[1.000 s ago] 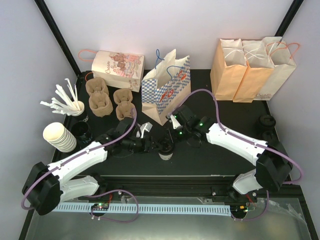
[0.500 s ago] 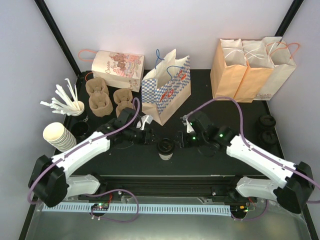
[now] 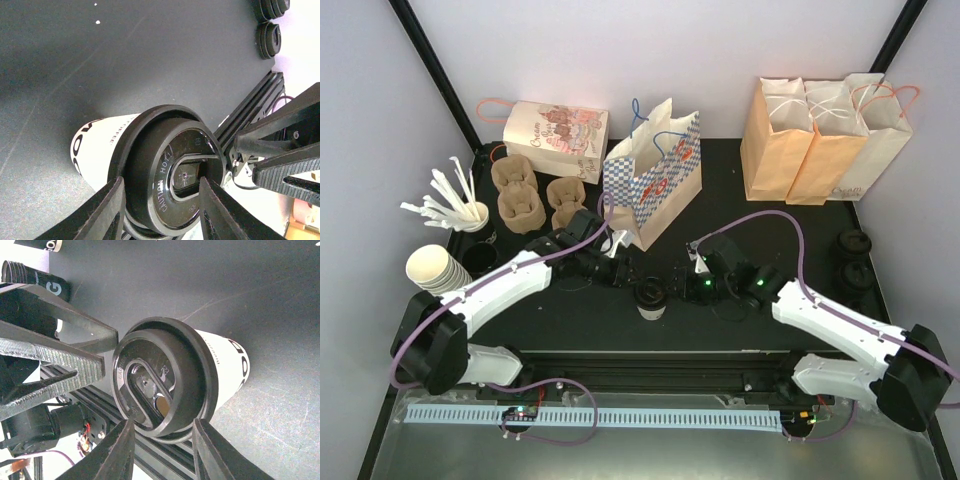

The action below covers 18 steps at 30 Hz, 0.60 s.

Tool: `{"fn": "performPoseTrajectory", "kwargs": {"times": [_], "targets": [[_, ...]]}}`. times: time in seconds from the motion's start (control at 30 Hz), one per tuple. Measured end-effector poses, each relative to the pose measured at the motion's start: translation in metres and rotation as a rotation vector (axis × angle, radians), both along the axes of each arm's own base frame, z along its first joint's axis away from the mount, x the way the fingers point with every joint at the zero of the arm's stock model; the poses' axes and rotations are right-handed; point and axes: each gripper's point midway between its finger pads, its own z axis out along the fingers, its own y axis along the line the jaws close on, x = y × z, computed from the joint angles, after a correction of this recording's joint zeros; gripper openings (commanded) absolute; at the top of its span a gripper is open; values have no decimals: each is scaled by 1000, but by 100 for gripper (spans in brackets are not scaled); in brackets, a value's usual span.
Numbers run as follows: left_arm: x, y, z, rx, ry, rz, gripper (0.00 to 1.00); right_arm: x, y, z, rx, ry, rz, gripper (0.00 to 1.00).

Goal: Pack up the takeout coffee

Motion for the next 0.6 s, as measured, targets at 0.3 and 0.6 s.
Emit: {"fn": "performPoseTrajectory", "kwargs": {"times": [0.3,0.6], "targets": [[-2,-2,-1,-10,16,-13,42,4,8,-12,7,22,1,30],[-2,-2,-6,-3,33,-15,35,4,12,-19,11,40,1,26]]}}
